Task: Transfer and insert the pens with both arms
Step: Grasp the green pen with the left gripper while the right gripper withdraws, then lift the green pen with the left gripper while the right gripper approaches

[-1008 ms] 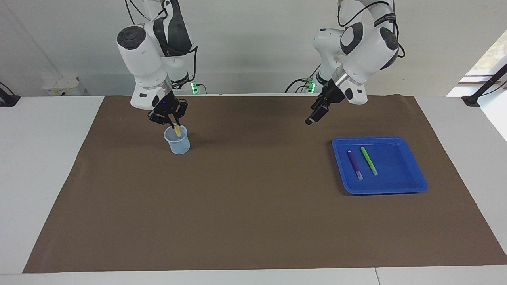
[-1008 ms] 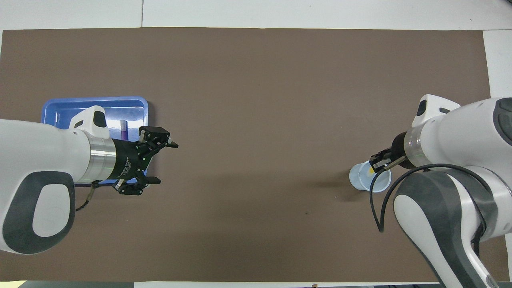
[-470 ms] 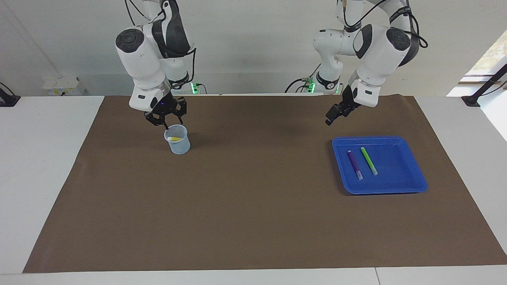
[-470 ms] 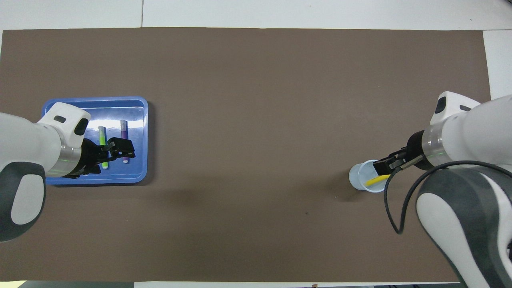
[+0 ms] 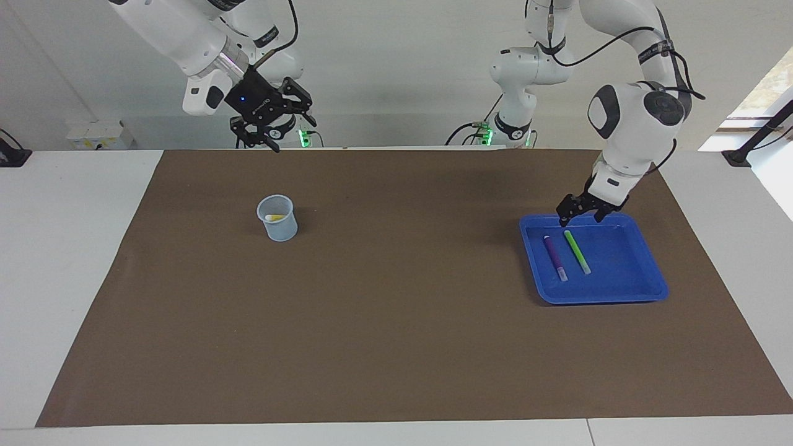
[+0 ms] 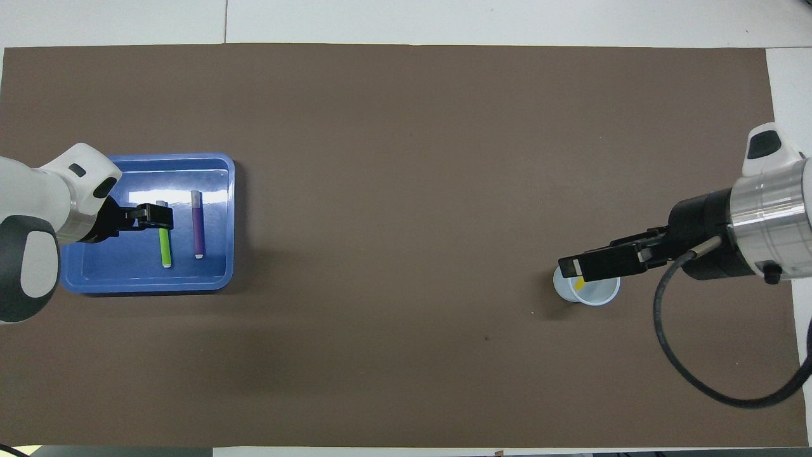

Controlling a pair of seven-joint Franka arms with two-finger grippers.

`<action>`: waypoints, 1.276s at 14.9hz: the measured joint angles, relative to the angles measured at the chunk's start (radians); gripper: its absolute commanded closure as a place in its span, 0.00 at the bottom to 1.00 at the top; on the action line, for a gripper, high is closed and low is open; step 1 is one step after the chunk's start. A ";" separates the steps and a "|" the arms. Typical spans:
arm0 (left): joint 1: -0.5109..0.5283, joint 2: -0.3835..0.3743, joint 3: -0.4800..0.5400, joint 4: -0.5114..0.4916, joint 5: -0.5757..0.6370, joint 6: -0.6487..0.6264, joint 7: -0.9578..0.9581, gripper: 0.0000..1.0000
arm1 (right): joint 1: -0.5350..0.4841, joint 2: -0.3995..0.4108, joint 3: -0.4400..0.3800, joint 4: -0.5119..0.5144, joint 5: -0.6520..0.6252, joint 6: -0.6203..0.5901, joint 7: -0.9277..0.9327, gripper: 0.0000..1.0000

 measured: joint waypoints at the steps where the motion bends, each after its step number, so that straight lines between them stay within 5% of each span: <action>1: 0.025 0.027 0.000 0.000 0.000 0.031 0.058 0.00 | 0.000 0.002 0.004 -0.003 0.028 -0.010 0.040 0.00; 9: 0.072 0.194 -0.007 0.005 0.001 0.164 0.148 0.02 | -0.015 0.002 -0.006 -0.033 0.202 0.051 0.360 0.00; 12: 0.070 0.232 -0.014 0.017 0.001 0.171 0.148 0.17 | 0.012 0.001 0.006 -0.042 0.264 0.108 0.507 0.00; 19: 0.070 0.247 -0.014 0.029 0.001 0.171 0.149 0.77 | 0.064 -0.002 0.008 -0.049 0.273 0.127 0.593 0.00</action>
